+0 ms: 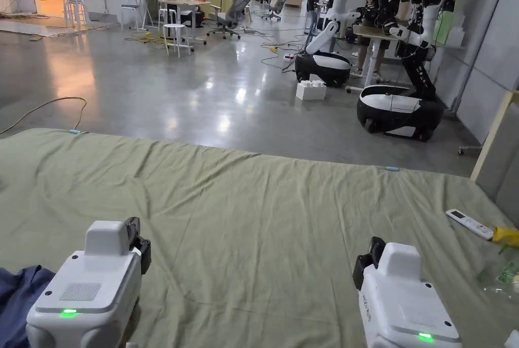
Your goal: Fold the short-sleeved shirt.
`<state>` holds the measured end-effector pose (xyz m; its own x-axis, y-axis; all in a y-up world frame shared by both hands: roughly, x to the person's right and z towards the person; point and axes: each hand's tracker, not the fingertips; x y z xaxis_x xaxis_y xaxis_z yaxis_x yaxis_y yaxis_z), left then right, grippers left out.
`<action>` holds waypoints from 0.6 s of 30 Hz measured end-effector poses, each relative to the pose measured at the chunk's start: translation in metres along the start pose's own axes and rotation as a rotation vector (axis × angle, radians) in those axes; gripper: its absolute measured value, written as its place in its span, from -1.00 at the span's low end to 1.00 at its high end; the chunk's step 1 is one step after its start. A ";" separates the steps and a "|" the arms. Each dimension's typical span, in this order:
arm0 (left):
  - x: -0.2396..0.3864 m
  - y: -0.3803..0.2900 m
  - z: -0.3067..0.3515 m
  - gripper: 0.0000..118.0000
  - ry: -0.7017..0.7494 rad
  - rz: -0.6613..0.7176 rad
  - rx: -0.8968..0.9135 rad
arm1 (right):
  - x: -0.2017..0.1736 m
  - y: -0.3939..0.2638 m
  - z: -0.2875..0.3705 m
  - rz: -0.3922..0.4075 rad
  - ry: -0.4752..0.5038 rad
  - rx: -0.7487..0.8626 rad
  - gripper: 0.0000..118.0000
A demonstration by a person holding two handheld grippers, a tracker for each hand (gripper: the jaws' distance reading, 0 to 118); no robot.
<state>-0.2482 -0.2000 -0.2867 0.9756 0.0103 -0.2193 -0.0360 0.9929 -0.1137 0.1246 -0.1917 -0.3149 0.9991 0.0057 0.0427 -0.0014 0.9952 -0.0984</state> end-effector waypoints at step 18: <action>0.037 -0.023 -0.004 -1.00 0.007 -1.041 0.000 | -0.049 -0.019 -0.002 1.274 0.108 0.163 -1.00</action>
<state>-0.2120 -0.2225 -0.2961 0.5226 -0.8524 -0.0180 0.8232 0.5100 -0.2495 0.0762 -0.2112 -0.3167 0.2874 0.9551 -0.0721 -0.9492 0.2941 0.1117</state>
